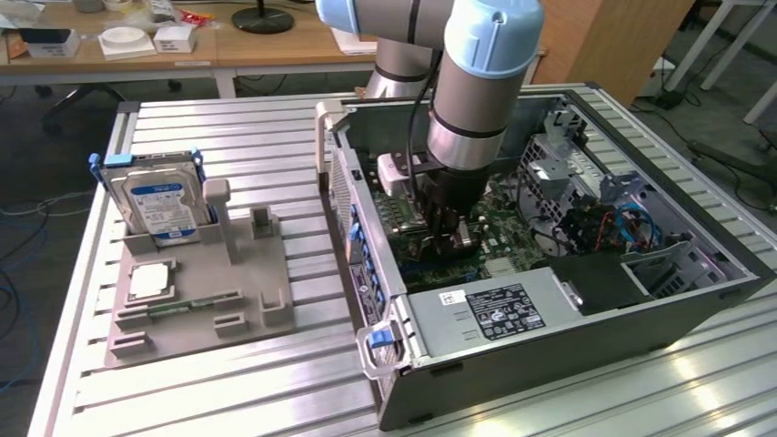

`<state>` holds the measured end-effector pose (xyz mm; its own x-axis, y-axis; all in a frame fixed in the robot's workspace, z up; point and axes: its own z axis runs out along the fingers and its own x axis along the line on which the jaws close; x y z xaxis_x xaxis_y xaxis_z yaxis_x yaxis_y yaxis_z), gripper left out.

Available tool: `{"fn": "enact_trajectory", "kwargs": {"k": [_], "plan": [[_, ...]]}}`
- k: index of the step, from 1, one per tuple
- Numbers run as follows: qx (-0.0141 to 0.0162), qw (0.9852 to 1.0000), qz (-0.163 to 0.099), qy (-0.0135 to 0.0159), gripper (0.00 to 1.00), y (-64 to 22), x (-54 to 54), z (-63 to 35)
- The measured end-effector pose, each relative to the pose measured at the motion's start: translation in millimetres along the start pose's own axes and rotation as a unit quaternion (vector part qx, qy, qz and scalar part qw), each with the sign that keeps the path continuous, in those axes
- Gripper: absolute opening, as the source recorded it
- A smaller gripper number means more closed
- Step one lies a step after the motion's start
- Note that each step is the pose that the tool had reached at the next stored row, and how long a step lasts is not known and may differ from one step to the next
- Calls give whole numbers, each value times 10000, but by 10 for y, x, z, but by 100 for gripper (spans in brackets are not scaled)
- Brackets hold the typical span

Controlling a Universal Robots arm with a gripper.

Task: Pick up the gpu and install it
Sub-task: 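Insert the gpu into the slot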

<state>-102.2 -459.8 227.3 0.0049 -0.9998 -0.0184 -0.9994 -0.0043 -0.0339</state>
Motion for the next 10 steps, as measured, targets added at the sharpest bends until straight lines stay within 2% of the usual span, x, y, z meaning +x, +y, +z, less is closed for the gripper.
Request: {"fn": "enact_trajectory", "kwargs": {"k": [3,4,6,7,10], "plan": [[1,10000,0,-2,27,0,-1,-2],[4,10000,5,-17,27,5,-4,5],[1,10000,2,-1,28,2,-1,-15],[2,10000,0,-3,34,0,-1,-19],[1,10000,0,-2,34,-2,-2,-64]]}}
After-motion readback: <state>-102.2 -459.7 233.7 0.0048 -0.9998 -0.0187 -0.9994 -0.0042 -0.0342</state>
